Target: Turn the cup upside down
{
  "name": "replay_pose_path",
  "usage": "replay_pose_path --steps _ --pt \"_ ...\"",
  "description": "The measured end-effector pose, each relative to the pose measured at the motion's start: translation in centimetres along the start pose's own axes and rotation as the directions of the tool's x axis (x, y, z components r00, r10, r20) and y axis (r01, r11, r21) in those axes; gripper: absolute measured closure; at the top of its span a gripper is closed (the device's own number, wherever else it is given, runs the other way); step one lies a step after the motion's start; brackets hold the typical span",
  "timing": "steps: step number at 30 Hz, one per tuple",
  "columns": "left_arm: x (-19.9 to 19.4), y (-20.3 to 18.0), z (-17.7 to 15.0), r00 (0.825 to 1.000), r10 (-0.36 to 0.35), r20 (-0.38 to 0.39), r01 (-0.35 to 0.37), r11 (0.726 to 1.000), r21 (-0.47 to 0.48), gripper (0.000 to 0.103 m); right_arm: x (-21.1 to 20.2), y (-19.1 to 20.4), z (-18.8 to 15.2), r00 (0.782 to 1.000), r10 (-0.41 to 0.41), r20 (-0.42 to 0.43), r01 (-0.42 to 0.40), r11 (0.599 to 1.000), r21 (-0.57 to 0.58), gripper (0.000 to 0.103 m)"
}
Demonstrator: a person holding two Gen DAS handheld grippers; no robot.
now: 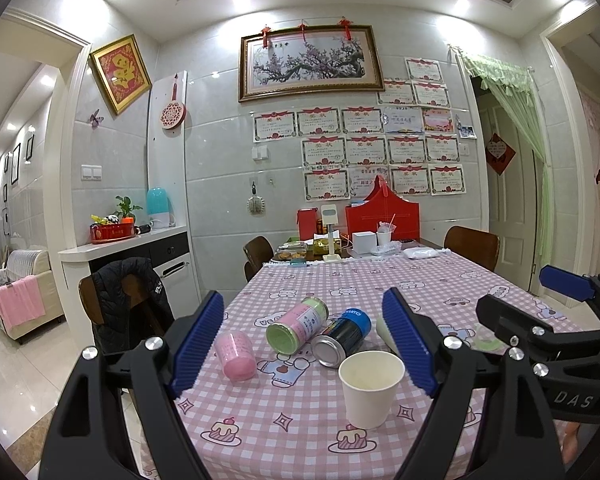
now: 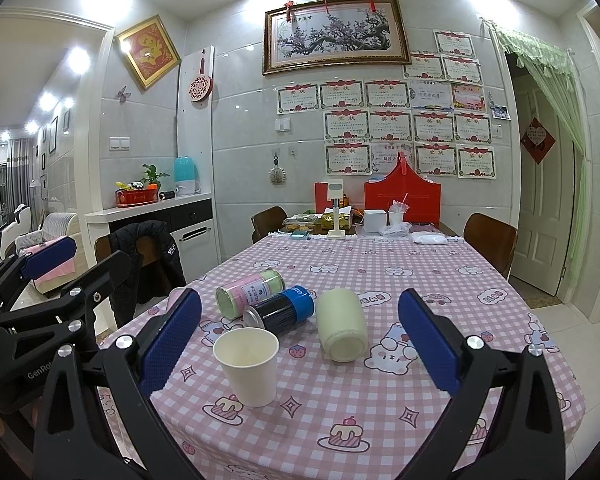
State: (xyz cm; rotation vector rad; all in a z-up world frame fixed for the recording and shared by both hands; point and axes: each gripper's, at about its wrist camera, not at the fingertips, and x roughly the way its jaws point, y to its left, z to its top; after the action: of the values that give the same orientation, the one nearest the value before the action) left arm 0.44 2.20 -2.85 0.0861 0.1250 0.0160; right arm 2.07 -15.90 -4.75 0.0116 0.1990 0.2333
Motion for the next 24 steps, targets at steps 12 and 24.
replay_pose_path --steps 12,24 --pt "0.0 0.1 0.0 1.000 -0.003 -0.002 0.003 1.000 -0.005 0.023 0.2 0.0 -0.1 1.000 0.000 0.000 0.000 1.000 0.001 0.008" --pt "1.5 -0.2 -0.8 1.000 -0.010 -0.024 0.010 1.000 -0.004 0.023 1.3 0.0 -0.9 1.000 -0.011 -0.023 0.011 1.000 0.002 0.008"
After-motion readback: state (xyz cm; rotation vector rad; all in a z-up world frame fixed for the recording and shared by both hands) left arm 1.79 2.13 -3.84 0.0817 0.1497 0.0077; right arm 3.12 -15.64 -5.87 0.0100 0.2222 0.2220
